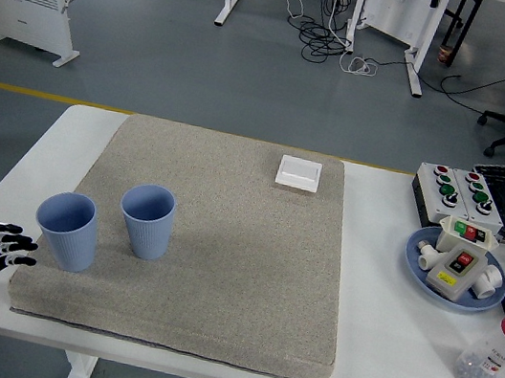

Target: Push cup pick cup insert cup

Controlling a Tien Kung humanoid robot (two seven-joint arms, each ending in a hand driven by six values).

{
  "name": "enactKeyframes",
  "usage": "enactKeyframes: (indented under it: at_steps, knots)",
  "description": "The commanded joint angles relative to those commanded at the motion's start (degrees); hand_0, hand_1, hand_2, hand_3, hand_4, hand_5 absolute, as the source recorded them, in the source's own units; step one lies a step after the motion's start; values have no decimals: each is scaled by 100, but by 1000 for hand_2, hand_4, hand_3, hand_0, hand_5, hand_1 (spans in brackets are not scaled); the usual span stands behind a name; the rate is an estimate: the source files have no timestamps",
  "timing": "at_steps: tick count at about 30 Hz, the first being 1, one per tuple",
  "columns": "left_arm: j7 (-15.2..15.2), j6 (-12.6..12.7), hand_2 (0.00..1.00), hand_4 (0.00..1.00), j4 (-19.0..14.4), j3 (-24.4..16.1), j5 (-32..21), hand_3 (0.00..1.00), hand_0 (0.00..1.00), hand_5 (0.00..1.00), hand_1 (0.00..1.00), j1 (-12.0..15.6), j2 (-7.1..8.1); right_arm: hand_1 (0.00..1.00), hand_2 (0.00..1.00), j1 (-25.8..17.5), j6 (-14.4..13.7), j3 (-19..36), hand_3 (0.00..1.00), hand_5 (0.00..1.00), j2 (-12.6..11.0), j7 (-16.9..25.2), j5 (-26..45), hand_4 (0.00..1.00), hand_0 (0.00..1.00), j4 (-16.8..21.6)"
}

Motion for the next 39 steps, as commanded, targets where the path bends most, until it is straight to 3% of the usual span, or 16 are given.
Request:
enactKeyframes:
  at_steps: [6, 10, 11, 14, 16, 17, 28, 29, 39]
  knots:
    - [-26, -3, 494, 634, -15, 223, 29, 449, 519, 998, 547, -17, 24, 648, 645, -1, 3, -5, 575, 462, -4, -2, 3, 119, 724, 0]
    - [-78, 25, 494, 634, 110, 338, 275, 449, 519, 998, 547, -234, -97, 648, 645, -2, 2, -5, 575, 462, 1, -6, -12, 119, 724, 0]
    - [-82, 28, 497, 632, 127, 355, 304, 450, 580, 998, 550, -261, -112, 648, 644, -2, 1, -5, 575, 462, 2, -7, -14, 119, 724, 0]
    - [-39, 38, 497, 632, 205, 462, 487, 450, 580, 998, 550, -362, -121, 648, 644, -7, -1, -13, 575, 462, 5, -11, -7, 119, 724, 0]
    - [-16, 45, 497, 632, 248, 497, 617, 450, 580, 998, 550, -403, -105, 648, 644, -8, -2, -19, 575, 462, 5, -14, 2, 119, 724, 0]
    - [-12, 46, 502, 632, 259, 503, 636, 453, 642, 998, 558, -412, -100, 648, 645, -9, -3, -20, 575, 461, 5, -14, 6, 119, 724, 0]
    - [74, 25, 503, 636, 573, 662, 669, 456, 677, 998, 558, -702, -3, 647, 645, -24, -5, -14, 575, 462, 11, -15, -8, 120, 724, 0]
    - [106, 23, 507, 642, 650, 693, 695, 457, 726, 998, 561, -781, 26, 647, 645, -21, -3, -10, 575, 462, 13, -16, -24, 120, 724, 0]
    - [151, 20, 511, 644, 999, 777, 782, 462, 740, 998, 568, -1070, 159, 647, 647, -28, -7, -13, 575, 463, 24, -13, 6, 120, 724, 0]
